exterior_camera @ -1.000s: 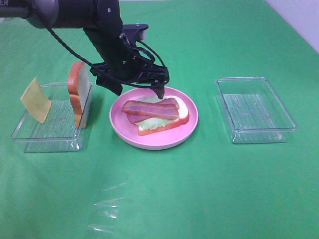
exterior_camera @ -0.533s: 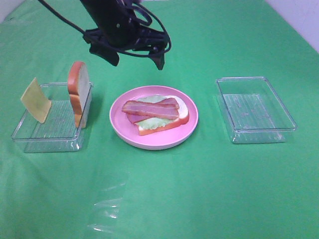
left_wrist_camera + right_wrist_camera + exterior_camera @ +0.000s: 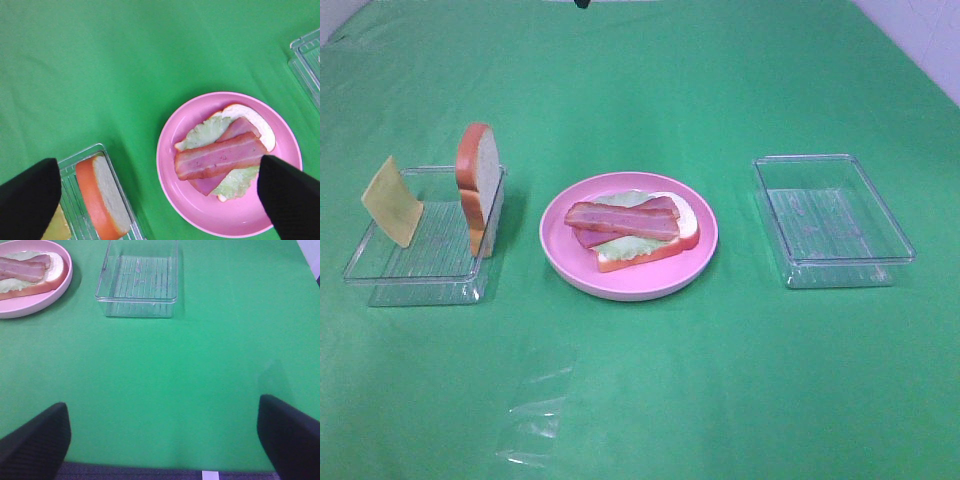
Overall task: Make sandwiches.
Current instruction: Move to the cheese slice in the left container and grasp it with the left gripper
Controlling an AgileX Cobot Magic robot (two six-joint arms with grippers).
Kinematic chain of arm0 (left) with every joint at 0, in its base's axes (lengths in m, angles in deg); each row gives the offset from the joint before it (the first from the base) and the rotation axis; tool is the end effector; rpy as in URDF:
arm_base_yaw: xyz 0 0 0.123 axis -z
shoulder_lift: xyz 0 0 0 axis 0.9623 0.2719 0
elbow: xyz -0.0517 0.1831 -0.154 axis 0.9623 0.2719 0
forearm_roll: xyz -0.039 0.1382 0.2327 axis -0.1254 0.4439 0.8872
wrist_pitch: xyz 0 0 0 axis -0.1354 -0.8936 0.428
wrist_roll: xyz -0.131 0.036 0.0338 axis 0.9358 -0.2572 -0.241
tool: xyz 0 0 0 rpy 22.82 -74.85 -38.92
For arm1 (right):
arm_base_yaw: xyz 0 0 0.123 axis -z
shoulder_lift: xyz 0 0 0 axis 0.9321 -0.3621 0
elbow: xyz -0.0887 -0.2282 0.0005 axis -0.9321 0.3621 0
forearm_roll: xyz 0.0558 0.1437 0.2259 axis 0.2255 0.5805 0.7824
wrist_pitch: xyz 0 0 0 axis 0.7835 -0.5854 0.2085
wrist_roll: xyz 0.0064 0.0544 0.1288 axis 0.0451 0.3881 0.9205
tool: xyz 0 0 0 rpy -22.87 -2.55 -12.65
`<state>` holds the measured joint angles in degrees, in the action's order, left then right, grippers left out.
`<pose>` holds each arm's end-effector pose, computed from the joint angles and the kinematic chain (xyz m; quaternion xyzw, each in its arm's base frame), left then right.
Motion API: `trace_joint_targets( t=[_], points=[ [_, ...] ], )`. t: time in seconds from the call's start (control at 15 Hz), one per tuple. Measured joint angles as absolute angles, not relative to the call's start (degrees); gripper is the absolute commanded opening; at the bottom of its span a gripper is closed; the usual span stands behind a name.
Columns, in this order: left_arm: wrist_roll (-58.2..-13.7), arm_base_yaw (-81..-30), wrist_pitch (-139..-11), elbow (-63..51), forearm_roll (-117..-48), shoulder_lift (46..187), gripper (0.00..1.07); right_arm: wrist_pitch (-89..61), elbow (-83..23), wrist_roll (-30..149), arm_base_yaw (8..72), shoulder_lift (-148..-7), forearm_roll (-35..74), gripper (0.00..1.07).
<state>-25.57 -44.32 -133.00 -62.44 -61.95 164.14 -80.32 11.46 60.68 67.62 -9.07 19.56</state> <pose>0.4236 -0.2274 0.3045 0.1939 0.9288 -0.0467 0.3124 0.1002 0.0021 0.2448 -0.0364 0.8749 -0.0104 0.4828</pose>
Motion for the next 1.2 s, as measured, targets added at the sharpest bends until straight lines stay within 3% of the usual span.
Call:
trace_joint_targets(
  t=[0.27, 0.4, 0.6, 0.93, 1.0, 1.2],
  points=[
    [-25.6, -48.3, -133.1, -58.0, -62.2, 160.7, 1.01, -80.3, 11.5, 60.7, 67.6, -9.1, 19.6, 0.97],
    [-25.6, -54.6, -133.0, -47.2, -63.4, 157.4, 1.01, -80.3, 11.5, 60.7, 67.6, -9.1, 19.6, 0.97],
    [-25.6, -60.5, -133.2, -39.9, -64.2, 155.9, 1.01, -80.3, 11.5, 60.7, 67.6, -9.1, 19.6, 0.97],
    [-25.9, -70.6, -133.3, -35.4, -66.9, 154.6, 1.01, -80.3, 11.5, 60.7, 67.6, -9.1, 19.6, 0.97],
    [-27.3, -74.3, -133.3, -35.4, -71.3, 154.6, 1.01, -80.3, 11.5, 60.7, 67.6, -9.1, 19.6, 0.97],
    [-29.9, -75.4, -133.3, -35.4, -77.0, 154.6, 1.01, -80.3, 11.5, 60.7, 67.6, -9.1, 19.6, 0.97]
  ],
)
